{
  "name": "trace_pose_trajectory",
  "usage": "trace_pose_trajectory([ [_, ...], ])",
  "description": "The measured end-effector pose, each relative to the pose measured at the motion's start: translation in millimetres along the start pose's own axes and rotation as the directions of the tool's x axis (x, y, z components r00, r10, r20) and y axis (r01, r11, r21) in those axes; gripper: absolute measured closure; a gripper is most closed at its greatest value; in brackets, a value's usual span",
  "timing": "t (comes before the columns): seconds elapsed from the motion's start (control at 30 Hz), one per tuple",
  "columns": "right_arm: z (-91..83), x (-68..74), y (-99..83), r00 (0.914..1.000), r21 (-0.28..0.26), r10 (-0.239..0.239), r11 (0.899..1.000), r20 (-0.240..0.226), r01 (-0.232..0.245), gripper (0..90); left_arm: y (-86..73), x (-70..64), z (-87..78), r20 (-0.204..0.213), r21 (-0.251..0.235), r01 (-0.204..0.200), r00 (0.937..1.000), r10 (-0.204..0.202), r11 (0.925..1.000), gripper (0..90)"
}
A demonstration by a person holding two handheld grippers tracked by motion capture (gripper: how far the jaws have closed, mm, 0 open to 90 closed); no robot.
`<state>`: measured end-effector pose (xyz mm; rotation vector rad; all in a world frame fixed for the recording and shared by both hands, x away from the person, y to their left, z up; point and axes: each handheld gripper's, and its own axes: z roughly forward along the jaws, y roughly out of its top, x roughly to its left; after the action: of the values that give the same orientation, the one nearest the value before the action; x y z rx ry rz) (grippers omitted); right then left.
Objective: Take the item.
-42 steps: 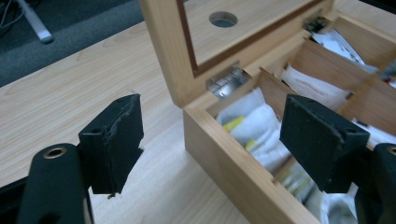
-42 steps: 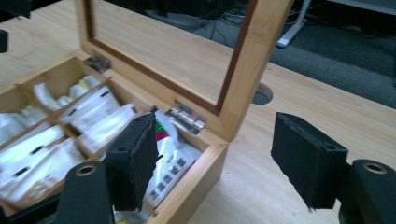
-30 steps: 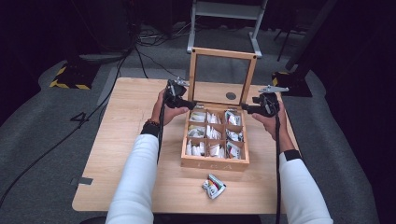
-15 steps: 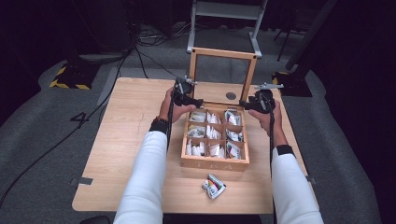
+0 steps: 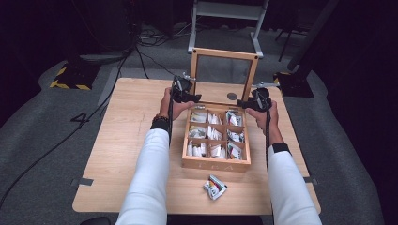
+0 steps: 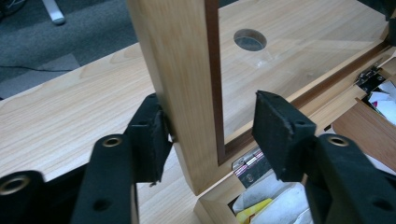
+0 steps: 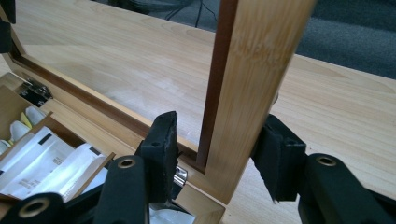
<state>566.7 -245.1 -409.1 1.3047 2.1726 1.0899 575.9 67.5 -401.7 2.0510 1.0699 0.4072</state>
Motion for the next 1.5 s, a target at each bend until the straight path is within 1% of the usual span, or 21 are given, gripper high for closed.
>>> trace_pose_trajectory([
  [0.1, -2.7, 0.4, 0.0, 0.9999, -0.006, 0.016, 1.000, -0.001, -0.016, 54.0, -0.1, 0.3, -2.2, 0.003, -0.001, 0.001, 1.0000, -0.001, 1.0000, 49.8],
  [0.13, -4.2, 0.1, -0.4, 0.9997, -0.010, 0.022, 1.000, -0.009, -0.022, 54.5, -1.1, 0.6, -6.1, 0.004, -0.001, -0.028, 0.9996, 0.028, 0.9996, 51.1],
  [0.17, -4.2, 0.1, -0.4, 0.9997, -0.010, 0.022, 1.000, -0.009, -0.022, 54.5, -1.1, 0.6, -6.1, 0.004, -0.001, -0.028, 0.9996, 0.028, 0.9996, 52.9],
  [0.2, -7.3, -0.7, -0.8, 0.9995, -0.018, 0.022, 1.000, -0.024, -0.022, 55.2, -2.3, 2.8, -10.2, 0.022, -0.013, -0.033, 0.9992, 0.034, 0.9994, 54.8],
  [0.27, -9.4, -0.6, -0.5, 0.9995, -0.021, 0.011, 1.000, -0.029, -0.011, 55.3, -2.6, 3.1, -11.5, 0.030, -0.019, -0.030, 0.9991, 0.031, 0.9994, 55.2],
  [0.3, -11.0, 0.2, -0.2, 0.9996, -0.023, 0.007, 1.000, -0.028, -0.008, 55.4, -2.3, 2.2, -15.0, 0.035, -0.035, -0.032, 0.9988, 0.033, 0.9989, 55.2],
  [0.4, -16.1, 0.2, 0.1, 0.9994, -0.050, 0.010, 0.999, -0.034, -0.012, 55.5, -1.8, 0.4, -20.7, 0.035, -0.046, -0.050, 0.9981, 0.051, 0.9977, 54.9],
  [0.47, -21.7, 0.2, 1.0, 0.9991, -0.083, 0.005, 0.996, -0.042, -0.009, 56.1, -1.5, 1.6, -27.0, 0.048, -0.069, -0.047, 0.9976, 0.050, 0.9965, 56.0],
  [0.57, -29.5, 0.7, 3.7, 0.9989, -0.100, -0.012, 0.995, -0.045, 0.007, 57.5, -0.1, 2.2, -36.8, 0.060, -0.110, -0.041, 0.9970, 0.048, 0.9931, 58.2],
  [0.7, -39.8, 2.8, 6.7, 0.9988, -0.116, -0.030, 0.993, -0.040, 0.025, 58.7, 2.8, -1.1, -48.8, 0.053, -0.147, -0.056, 0.9965, 0.064, 0.9876, 58.9],
  [0.8, -45.1, 3.7, 7.6, 0.9983, -0.131, -0.032, 0.991, -0.050, 0.025, 58.5, 3.8, -3.1, -53.4, 0.050, -0.147, -0.069, 0.9958, 0.077, 0.9867, 59.9],
  [0.83, -50.1, 5.7, 9.2, 0.9976, -0.133, -0.051, 0.990, -0.046, 0.045, 58.4, 4.8, -5.0, -58.2, 0.042, -0.157, -0.080, 0.9953, 0.087, 0.9843, 61.2],
  [0.93, -55.7, 8.1, 10.9, 0.9973, -0.147, -0.061, 0.988, -0.040, 0.055, 58.6, 7.0, -8.6, -64.5, 0.032, -0.176, -0.089, 0.9949, 0.096, 0.9804, 61.7],
  [1.0, -60.9, 9.6, 12.4, 0.9966, -0.162, -0.073, 0.985, -0.037, 0.066, 58.7, 7.8, -11.4, -67.2, 0.021, -0.168, -0.102, 0.9940, 0.107, 0.9804, 61.6],
  [1.13, -68.3, 11.4, 14.1, 0.9959, -0.168, -0.084, 0.983, -0.031, 0.078, 60.6, 7.2, -12.2, -72.7, 0.021, -0.185, -0.096, 0.9946, 0.101, 0.9781, 62.3],
  [1.17, -73.8, 10.6, 14.1, 0.9966, -0.176, -0.078, 0.982, -0.029, 0.071, 63.4, 7.6, -12.1, -76.7, 0.023, -0.196, -0.091, 0.9950, 0.097, 0.9765, 62.6],
  [1.2, -74.8, 10.5, 13.9, 0.9966, -0.180, -0.075, 0.981, -0.034, 0.068, 63.4, 7.9, -12.4, -78.7, 0.023, -0.199, -0.093, 0.9948, 0.099, 0.9757, 62.7],
  [1.33, -77.8, 14.8, 13.8, 0.9949, -0.175, -0.100, 0.980, -0.015, 0.096, 63.1, 9.5, -16.2, -89.7, 0.018, -0.209, -0.119, 0.9919, 0.126, 0.9707, 62.9],
  [1.37, -78.3, 14.8, 13.7, 0.9948, -0.180, -0.100, 0.979, -0.019, 0.095, 63.2, 9.9, -16.9, -91.5, 0.018, -0.211, -0.122, 0.9915, 0.129, 0.9698, 62.9],
  [1.4, -79.4, 14.4, 13.7, 0.9947, -0.183, -0.101, 0.978, -0.019, 0.096, 63.2, 10.1, -17.4, -93.0, 0.015, -0.219, -0.128, 0.9908, 0.135, 0.9673, 62.9],
  [1.5, -82.1, 15.6, 14.2, 0.9937, -0.186, -0.110, 0.977, -0.021, 0.105, 63.2, 10.8, -19.7, -96.5, 0.009, -0.222, -0.133, 0.9903, 0.139, 0.9659, 63.1],
])
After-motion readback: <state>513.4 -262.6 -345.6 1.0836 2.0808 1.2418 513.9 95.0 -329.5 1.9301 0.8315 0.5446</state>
